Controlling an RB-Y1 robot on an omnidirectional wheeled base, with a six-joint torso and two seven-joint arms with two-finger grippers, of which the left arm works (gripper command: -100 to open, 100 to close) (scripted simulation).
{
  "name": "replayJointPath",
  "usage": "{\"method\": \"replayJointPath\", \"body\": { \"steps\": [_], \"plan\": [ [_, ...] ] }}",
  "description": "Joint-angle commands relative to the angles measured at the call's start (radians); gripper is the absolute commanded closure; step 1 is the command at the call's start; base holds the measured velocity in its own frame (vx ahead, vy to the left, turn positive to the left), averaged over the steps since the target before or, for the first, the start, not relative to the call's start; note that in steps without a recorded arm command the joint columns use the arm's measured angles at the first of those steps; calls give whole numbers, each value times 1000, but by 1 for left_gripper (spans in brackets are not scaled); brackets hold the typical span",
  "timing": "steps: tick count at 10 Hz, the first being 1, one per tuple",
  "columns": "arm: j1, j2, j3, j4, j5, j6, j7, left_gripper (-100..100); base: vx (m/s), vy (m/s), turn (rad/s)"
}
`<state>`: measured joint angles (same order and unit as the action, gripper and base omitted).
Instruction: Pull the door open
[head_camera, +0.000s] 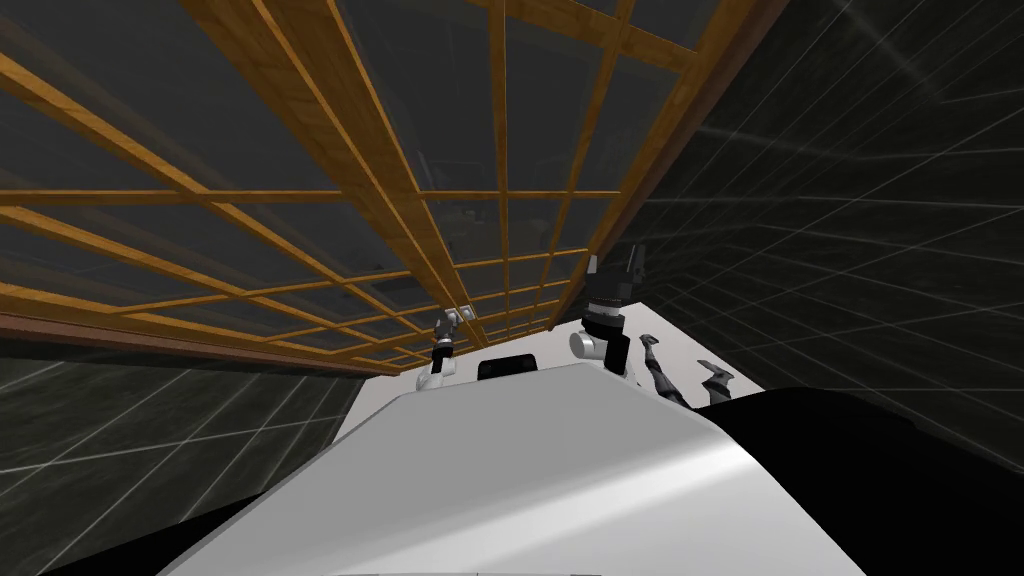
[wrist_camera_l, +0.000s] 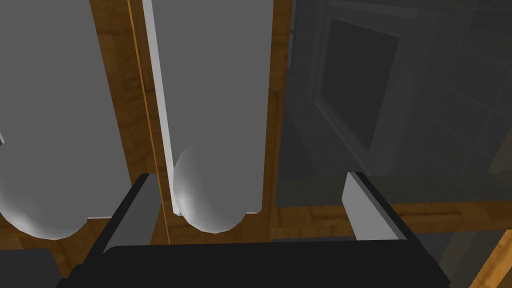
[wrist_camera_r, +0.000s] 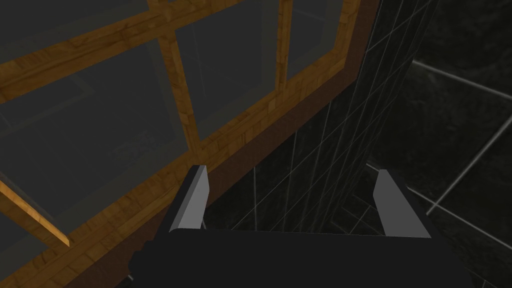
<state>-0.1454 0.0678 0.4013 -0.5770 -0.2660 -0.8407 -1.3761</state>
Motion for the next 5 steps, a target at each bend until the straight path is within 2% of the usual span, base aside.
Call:
{"method": "replayJointPath", "body": {
  "steps": [1, 2, 5],
  "plan": [
    [0, 0, 0, 0, 0, 0, 0, -100, 96, 0, -17],
    [0, 0, 0, 0, 0, 0, 0, 100, -12, -5, 1],
    [0, 0, 0, 0, 0, 0, 0, 100, -28, -10, -10]
  ]
}}
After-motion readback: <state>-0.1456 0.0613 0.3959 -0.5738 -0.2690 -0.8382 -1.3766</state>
